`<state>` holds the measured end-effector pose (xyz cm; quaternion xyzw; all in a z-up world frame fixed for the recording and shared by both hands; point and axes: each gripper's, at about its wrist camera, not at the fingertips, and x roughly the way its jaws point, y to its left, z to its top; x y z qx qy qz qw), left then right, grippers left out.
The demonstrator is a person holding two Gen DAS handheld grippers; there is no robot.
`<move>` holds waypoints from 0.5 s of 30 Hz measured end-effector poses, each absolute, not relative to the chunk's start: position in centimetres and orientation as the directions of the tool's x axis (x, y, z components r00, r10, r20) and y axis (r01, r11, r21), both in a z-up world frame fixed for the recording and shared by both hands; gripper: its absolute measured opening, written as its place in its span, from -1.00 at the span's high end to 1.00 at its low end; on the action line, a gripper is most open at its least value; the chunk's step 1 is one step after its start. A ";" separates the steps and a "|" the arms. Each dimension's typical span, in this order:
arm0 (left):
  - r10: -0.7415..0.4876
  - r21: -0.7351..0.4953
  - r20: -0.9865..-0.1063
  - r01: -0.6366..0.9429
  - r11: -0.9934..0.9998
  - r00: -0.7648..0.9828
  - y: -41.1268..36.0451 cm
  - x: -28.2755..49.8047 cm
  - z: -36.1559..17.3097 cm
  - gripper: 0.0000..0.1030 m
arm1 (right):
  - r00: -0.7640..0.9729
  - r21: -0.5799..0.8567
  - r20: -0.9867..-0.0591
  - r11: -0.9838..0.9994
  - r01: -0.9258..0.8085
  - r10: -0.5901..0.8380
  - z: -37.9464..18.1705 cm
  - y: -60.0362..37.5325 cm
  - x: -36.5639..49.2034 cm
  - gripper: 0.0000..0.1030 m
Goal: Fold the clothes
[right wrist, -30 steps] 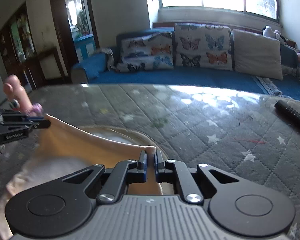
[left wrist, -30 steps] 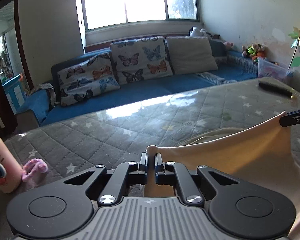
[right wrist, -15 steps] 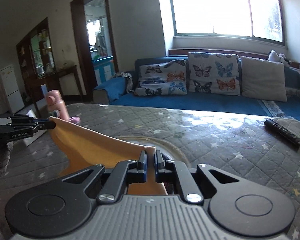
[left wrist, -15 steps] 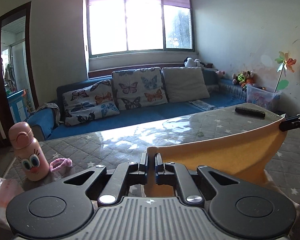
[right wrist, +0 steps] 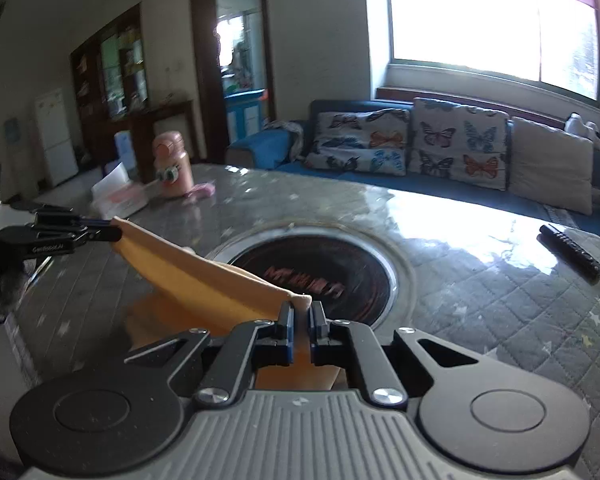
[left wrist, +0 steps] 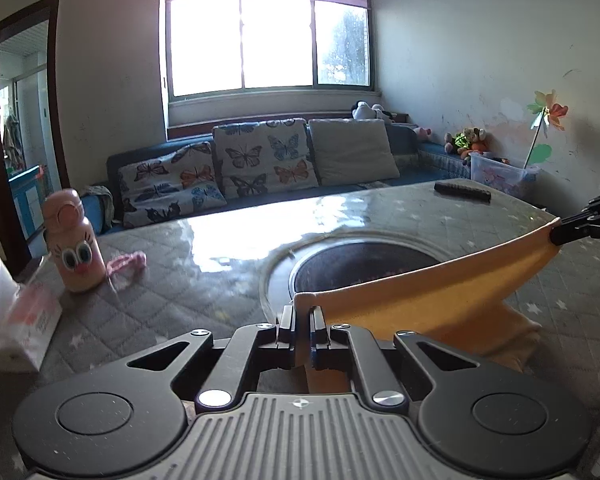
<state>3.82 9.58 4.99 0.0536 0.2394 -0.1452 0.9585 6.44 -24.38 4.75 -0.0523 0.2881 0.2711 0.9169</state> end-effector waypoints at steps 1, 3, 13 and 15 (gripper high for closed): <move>-0.256 0.030 -0.484 0.308 0.951 0.837 9.5 3.4 4.7 0.86 | 0.679 0.058 -0.563 0.842 -0.536 0.471 4.6 -24.3 5.9 0.88; -0.250 0.039 -0.494 0.309 0.950 0.833 9.6 2.6 4.2 0.86 | 0.664 0.049 -0.576 0.831 -0.554 0.477 4.2 -24.1 4.9 0.88; -0.280 0.048 -0.526 0.357 0.933 0.803 10.6 0.1 3.3 0.79 | 0.586 0.024 -0.634 0.770 -0.637 0.505 3.6 -23.5 3.2 0.80; -0.291 0.056 -0.520 0.372 0.926 0.803 10.7 -0.4 3.4 0.79 | 0.586 0.024 -0.632 0.769 -0.639 0.507 4.1 -23.5 3.2 0.77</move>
